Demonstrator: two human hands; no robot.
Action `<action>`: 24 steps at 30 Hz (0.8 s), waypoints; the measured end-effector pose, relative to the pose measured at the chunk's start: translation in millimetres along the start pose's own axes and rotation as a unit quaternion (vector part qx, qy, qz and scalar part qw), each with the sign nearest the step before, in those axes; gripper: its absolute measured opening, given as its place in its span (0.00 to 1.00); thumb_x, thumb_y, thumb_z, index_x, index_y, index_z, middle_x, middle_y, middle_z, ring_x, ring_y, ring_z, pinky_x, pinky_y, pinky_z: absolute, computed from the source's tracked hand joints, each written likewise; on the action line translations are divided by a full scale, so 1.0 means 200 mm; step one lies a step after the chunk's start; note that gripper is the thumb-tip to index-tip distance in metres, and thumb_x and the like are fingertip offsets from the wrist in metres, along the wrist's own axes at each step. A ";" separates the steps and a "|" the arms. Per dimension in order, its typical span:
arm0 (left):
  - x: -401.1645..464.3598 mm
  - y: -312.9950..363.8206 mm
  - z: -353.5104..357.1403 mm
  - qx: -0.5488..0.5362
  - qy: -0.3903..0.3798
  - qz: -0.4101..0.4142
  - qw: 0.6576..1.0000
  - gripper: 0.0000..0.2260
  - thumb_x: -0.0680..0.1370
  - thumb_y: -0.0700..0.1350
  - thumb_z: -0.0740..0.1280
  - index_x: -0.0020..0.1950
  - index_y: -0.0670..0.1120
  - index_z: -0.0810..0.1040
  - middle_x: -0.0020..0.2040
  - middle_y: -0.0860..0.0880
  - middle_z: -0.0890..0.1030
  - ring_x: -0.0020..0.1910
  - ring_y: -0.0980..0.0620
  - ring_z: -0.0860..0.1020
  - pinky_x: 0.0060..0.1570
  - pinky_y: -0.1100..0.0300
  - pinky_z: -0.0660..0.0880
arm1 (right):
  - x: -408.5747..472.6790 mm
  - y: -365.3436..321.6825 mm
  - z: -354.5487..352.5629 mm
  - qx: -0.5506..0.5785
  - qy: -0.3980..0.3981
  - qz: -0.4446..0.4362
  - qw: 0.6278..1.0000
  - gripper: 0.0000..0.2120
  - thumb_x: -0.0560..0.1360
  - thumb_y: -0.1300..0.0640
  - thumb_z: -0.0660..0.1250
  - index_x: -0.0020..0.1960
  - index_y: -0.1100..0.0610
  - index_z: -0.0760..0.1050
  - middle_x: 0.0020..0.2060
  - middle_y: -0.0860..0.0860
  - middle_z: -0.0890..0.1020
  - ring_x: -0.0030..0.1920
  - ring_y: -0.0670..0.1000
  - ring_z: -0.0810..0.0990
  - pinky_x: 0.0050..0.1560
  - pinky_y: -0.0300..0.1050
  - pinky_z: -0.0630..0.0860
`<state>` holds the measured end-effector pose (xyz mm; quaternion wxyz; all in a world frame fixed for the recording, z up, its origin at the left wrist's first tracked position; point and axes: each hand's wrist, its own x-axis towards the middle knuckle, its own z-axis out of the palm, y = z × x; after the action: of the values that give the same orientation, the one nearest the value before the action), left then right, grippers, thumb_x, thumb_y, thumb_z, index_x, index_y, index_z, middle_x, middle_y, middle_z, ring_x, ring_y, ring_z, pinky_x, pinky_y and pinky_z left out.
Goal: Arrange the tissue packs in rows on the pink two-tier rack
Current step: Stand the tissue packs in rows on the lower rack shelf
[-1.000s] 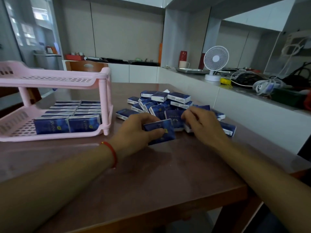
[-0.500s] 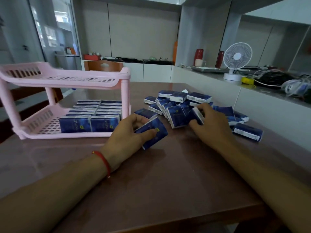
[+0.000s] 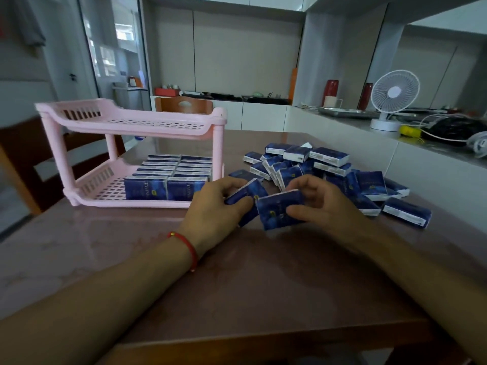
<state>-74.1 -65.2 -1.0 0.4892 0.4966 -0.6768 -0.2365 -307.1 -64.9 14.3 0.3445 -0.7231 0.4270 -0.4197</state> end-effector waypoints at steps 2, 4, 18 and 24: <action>0.00 0.00 0.00 -0.064 -0.004 -0.036 0.997 0.09 0.74 0.40 0.71 0.52 0.52 0.84 0.44 0.48 0.86 0.39 0.47 0.85 0.39 0.49 0.84 | 0.00 0.00 -0.01 0.068 0.005 0.009 0.998 0.13 0.73 0.67 0.72 0.53 0.57 0.72 0.49 0.52 0.85 0.50 0.56 0.85 0.46 0.48 0.83; 0.01 0.01 0.00 -0.093 -0.007 -0.050 0.994 0.12 0.75 0.36 0.71 0.55 0.48 0.82 0.46 0.43 0.85 0.34 0.52 0.84 0.32 0.58 0.82 | 0.00 -0.01 -0.01 0.146 -0.006 0.014 0.989 0.18 0.74 0.73 0.68 0.59 0.57 0.71 0.54 0.58 0.83 0.52 0.59 0.84 0.44 0.50 0.83; 0.01 0.02 -0.04 -0.069 -0.124 0.016 0.990 0.22 0.71 0.38 0.73 0.64 0.49 0.78 0.55 0.48 0.84 0.52 0.52 0.83 0.55 0.55 0.80 | 0.06 -0.01 0.12 -0.079 0.021 0.053 0.995 0.21 0.64 0.44 0.80 0.54 0.44 0.77 0.47 0.44 0.85 0.46 0.44 0.85 0.46 0.45 0.83; 0.01 0.04 -0.09 0.080 -0.160 0.087 0.980 0.33 0.71 0.45 0.77 0.74 0.55 0.69 0.63 0.58 0.78 0.60 0.60 0.78 0.63 0.62 0.75 | 0.05 0.00 0.11 -0.094 -0.031 0.002 0.995 0.33 0.64 0.40 0.79 0.65 0.40 0.69 0.60 0.39 0.78 0.57 0.41 0.80 0.55 0.42 0.79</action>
<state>-61.0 -61.6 13.1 0.3525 0.4289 -0.8037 -0.2143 -285.3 -70.5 7.5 0.2886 -0.7644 0.4549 -0.3541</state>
